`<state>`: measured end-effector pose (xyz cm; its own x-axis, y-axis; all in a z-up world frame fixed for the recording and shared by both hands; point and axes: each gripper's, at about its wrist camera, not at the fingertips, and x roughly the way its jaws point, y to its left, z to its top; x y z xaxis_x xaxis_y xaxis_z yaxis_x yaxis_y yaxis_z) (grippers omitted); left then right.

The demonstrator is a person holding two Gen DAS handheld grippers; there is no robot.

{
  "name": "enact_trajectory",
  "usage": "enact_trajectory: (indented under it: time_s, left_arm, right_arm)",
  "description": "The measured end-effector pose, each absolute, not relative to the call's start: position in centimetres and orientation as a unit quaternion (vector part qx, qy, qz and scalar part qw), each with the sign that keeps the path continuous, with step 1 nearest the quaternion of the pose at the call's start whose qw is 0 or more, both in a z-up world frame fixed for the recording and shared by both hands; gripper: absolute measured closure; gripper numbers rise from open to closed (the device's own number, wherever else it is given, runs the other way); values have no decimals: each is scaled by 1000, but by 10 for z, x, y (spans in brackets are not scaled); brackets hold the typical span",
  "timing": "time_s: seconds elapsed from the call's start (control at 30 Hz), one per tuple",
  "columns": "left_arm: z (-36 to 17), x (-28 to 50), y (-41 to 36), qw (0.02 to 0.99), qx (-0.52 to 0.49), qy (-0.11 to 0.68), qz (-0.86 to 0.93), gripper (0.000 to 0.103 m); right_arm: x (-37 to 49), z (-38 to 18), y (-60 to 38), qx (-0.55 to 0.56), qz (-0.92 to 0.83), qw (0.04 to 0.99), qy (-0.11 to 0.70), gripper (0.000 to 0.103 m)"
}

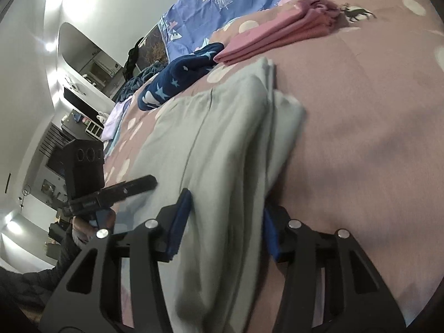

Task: Fold small clothes
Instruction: 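Grasp the folded grey shirt's edge with both grippers, then lift the grey shirt with both grippers and carry it toward the pink stack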

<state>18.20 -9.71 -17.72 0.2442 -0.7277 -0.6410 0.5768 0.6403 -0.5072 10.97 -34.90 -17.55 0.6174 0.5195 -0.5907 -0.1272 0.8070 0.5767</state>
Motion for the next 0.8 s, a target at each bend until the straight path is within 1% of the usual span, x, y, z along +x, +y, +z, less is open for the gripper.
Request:
enact_trajectory:
  time_s: [0.03,0.07,0.13,0.17,0.2,0.23,0.27,0.33,0.43,0.6,0.8]
  left_arm:
    - [-177,186,-102,787,-73,451,-414,50]
    - [-177,190,-106,789,-69,451,-411,52]
    - [-177,194,-107,792,-66,454,-403,63]
    - [-176,195,-106,794,-65,455,-398,66]
    - [-175,194,-105,797,-62,454,-393,70]
    - [-173,191,-105,800,-55,452,-390,73]
    - [-170,187,-106,806,-45,448,-385,74]
    - [-158,176,-110,821,-19,432,-374,80]
    - [-133,163,-114,837,-5,406,-368,84]
    - [-79,138,-117,857,22,343,-385,84]
    - [-12,132,-135,874,58,282,-391,84]
  right_arm:
    - [117,-176,-347,241,187,865,397,55]
    - [124,-176,-344,235,186,867,399,58]
    - [135,-176,-342,229,179,869,400,66]
    - [136,-175,-342,229,175,869,402,71]
    - [134,-174,-342,230,169,871,401,74]
    - [131,-173,-341,228,165,873,399,79]
    - [127,-170,-338,226,160,875,397,83]
    - [118,-161,-333,219,146,884,386,87]
    - [103,-137,-319,197,132,903,358,88]
    - [71,-85,-297,139,106,938,298,89]
    - [45,-20,-298,94,81,969,216,89]
